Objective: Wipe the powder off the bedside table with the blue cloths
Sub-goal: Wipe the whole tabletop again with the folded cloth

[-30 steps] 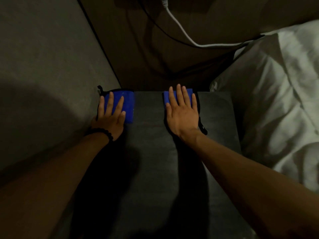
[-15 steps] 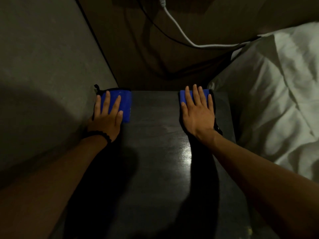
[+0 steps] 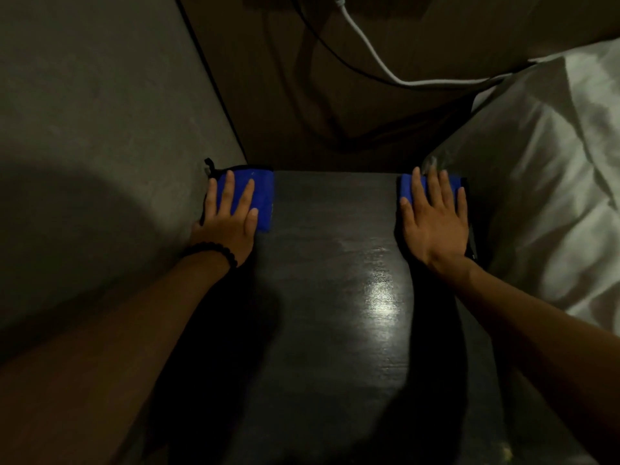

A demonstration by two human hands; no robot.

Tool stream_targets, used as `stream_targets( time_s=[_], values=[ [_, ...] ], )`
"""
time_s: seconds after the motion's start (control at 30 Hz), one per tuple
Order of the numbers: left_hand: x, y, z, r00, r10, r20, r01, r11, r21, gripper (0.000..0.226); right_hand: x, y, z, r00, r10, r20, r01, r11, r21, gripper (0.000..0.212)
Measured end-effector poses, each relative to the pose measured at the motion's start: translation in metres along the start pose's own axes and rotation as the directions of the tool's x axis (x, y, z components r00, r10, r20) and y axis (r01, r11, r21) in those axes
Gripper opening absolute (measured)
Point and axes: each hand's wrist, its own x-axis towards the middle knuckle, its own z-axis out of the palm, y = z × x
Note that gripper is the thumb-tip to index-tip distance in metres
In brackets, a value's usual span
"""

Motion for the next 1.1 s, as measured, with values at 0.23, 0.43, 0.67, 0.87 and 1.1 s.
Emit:
stream_targets(
  time_s=[0.23, 0.43, 0.67, 0.87, 1.1],
  values=[
    [-0.001, 0.003, -0.005, 1.000, -0.007, 0.026, 0.006, 0.999, 0.051, 0.057, -0.019, 0.001, -0.003, 0.997, 0.078, 0.013, -0.078, 0.997, -0.016, 0.065],
    [-0.005, 0.008, -0.009, 0.998, -0.042, 0.053, 0.042, 0.999, 0.014, 0.054, -0.041, -0.006, -0.002, 0.989, 0.145, 0.024, -0.145, 0.989, -0.004, 0.064],
    [-0.005, 0.007, -0.010, 0.998, -0.041, 0.055, 0.040, 0.999, 0.027, 0.055, -0.059, -0.032, -0.001, 0.980, 0.195, 0.028, -0.196, 0.981, 0.006, 0.063],
    [-0.005, 0.009, -0.013, 0.997, -0.055, 0.062, 0.048, 0.993, 0.109, 0.055, -0.067, -0.052, 0.002, 0.981, 0.193, 0.038, -0.192, 0.981, -0.018, 0.064],
    [-0.003, 0.007, -0.016, 0.998, -0.012, 0.063, 0.005, 0.995, 0.099, 0.057, -0.079, -0.095, 0.004, 0.988, 0.116, 0.097, -0.113, 0.993, -0.037, 0.064]
  ],
)
